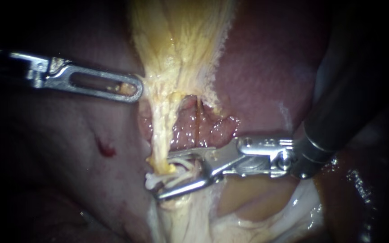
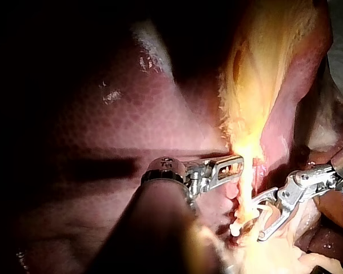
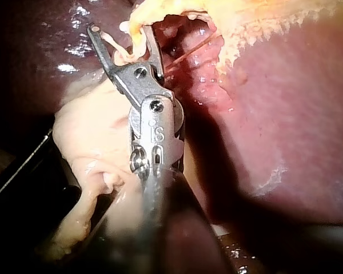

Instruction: Clipping second clip left tube

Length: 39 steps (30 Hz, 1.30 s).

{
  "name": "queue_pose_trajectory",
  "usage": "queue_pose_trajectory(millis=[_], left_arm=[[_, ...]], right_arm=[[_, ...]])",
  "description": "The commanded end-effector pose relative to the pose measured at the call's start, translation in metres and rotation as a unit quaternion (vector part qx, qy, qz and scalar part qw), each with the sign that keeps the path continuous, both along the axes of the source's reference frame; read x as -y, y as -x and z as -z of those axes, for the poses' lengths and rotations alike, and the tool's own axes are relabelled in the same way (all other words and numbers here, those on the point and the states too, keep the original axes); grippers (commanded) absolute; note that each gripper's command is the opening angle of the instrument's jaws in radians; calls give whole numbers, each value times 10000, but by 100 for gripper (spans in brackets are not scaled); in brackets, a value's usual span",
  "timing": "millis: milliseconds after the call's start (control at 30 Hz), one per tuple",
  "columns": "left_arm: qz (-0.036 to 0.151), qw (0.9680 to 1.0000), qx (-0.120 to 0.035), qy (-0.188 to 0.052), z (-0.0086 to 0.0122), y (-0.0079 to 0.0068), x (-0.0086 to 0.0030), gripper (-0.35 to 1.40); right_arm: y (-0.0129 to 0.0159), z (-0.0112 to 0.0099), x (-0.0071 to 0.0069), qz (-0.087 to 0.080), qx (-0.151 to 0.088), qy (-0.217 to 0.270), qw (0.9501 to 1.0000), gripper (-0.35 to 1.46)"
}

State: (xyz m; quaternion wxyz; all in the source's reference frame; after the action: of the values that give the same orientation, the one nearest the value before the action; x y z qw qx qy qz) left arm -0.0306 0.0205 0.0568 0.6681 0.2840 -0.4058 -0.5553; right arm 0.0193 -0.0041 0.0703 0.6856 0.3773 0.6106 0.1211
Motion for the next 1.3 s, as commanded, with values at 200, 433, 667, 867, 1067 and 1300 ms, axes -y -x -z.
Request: queue_pose_trajectory(millis=[200, 433, 667, 867, 1067, 1300], left_arm=[[-1, 10000, 4, 0, 0, 2, -1, -35], [-24, 10000, 11, 18, 0, 3, -1, -35], [-27, 10000, 14, 16, 1, 2, -1, -35], [-34, 10000, 18, 16, -2, 1, -3, -35], [-42, 10000, 23, 16, -4, -1, -4, -35], [-43, 10000, 24, 16, -4, -1, -5, -35]], right_arm=[[-7, -3, 2, -3, 22, -14, 10000, 50], [-12, -4, 1, 2, 20, -16, 10000, 50], [-11, -1, 3, 13, 12, -12, 10000, 50], [-9, 10, 11, 164, -100, -19, 9998, 50], [-10, 26, 21, 328, -291, -35, 9990, 50], [-15, 39, 28, 434, -384, -64, 9983, 49]])
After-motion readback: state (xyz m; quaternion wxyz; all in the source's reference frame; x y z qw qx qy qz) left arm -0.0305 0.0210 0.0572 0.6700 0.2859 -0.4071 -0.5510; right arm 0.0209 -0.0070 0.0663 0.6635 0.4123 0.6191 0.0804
